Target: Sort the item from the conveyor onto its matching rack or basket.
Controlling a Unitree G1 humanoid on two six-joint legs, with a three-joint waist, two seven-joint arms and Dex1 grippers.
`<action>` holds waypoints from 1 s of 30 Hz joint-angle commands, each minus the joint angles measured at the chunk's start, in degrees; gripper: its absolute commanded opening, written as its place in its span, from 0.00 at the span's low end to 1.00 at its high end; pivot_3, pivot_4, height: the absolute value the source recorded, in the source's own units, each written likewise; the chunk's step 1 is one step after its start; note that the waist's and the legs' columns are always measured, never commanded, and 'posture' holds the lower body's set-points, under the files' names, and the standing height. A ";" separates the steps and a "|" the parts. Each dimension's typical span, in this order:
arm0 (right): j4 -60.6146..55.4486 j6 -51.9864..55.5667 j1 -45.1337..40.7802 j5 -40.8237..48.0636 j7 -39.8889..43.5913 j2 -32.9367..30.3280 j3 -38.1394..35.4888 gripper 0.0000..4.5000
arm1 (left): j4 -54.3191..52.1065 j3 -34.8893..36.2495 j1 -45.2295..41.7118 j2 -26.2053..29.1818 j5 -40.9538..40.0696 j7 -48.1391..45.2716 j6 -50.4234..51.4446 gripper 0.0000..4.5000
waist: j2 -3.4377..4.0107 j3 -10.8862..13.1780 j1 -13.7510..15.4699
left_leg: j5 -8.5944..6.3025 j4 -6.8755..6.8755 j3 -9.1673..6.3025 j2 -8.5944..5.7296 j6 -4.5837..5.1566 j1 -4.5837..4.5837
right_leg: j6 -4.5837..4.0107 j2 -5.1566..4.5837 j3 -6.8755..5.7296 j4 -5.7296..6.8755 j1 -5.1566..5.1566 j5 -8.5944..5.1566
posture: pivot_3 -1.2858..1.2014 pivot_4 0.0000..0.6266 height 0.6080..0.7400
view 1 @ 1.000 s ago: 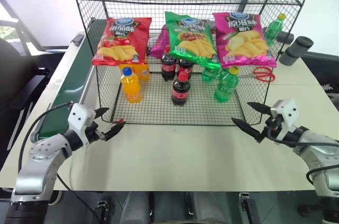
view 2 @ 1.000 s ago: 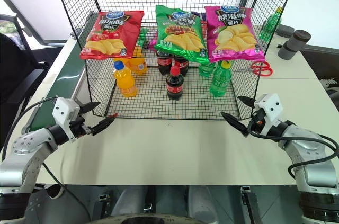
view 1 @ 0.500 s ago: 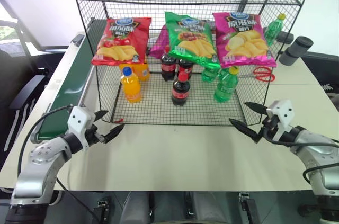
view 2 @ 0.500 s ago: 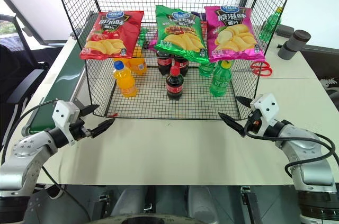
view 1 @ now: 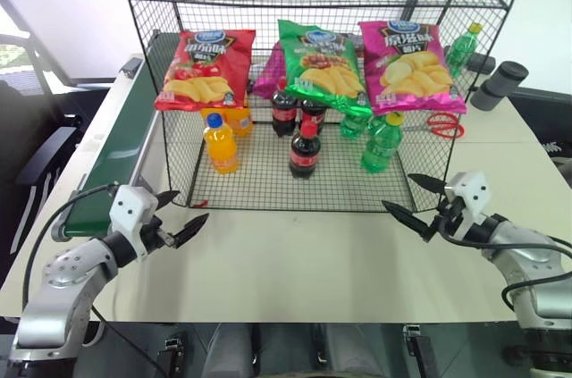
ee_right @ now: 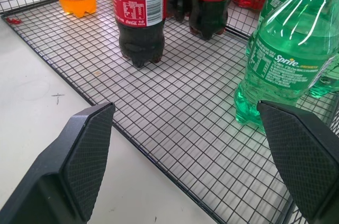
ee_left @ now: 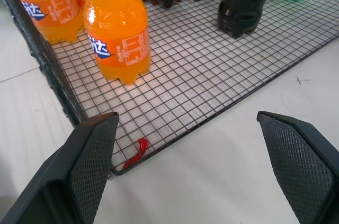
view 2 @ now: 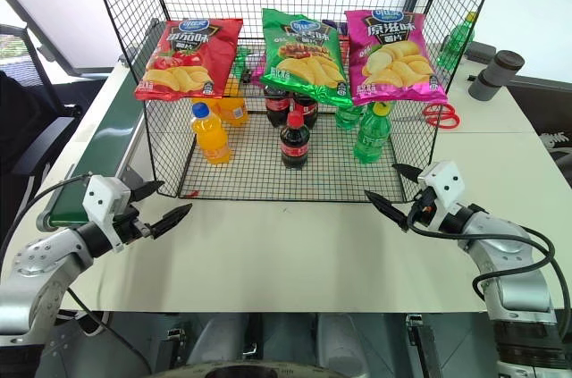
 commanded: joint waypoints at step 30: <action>0.90 -2.20 -2.47 -0.82 -2.01 3.04 2.35 0.99 | 0.75 3.11 -1.46 -4.43 -0.91 2.97 -4.46 1.00 | -0.01 -0.01 0.02 | 0.00 0.02 0.00 -0.01 0.00 0.02 | 0.00 0.03 0.00 0.02 0.02 0.00 | 0.52 0.24 1.00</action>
